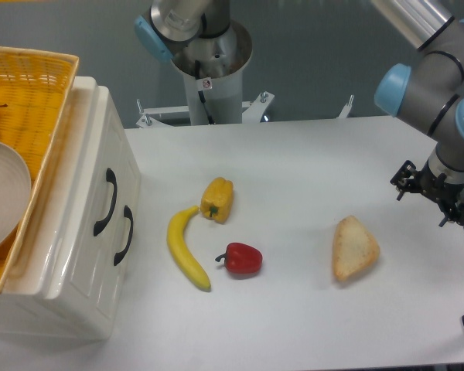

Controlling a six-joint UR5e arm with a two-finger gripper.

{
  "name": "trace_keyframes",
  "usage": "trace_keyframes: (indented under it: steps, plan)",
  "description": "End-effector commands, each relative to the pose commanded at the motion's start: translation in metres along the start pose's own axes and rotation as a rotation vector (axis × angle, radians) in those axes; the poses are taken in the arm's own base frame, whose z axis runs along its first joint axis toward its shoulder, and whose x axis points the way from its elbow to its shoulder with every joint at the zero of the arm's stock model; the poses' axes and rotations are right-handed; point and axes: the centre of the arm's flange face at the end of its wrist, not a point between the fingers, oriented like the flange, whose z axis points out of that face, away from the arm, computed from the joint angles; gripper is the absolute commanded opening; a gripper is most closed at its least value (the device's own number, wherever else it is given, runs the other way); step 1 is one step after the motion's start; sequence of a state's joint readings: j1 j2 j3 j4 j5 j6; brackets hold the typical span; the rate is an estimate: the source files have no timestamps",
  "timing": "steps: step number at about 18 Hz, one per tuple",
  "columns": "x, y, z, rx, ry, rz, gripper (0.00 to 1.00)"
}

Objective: Slide the top white drawer open

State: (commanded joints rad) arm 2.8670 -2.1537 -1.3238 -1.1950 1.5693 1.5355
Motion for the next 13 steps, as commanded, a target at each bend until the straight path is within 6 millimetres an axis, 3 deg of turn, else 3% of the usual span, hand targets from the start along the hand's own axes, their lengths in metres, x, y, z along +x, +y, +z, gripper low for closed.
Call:
trace_keyframes:
  steps: [8, 13]
  plan:
    - [0.001, 0.000, -0.004, 0.000, -0.006, -0.001, 1.00]
    - [0.004, -0.012, -0.013, 0.017, -0.017, -0.007, 1.00]
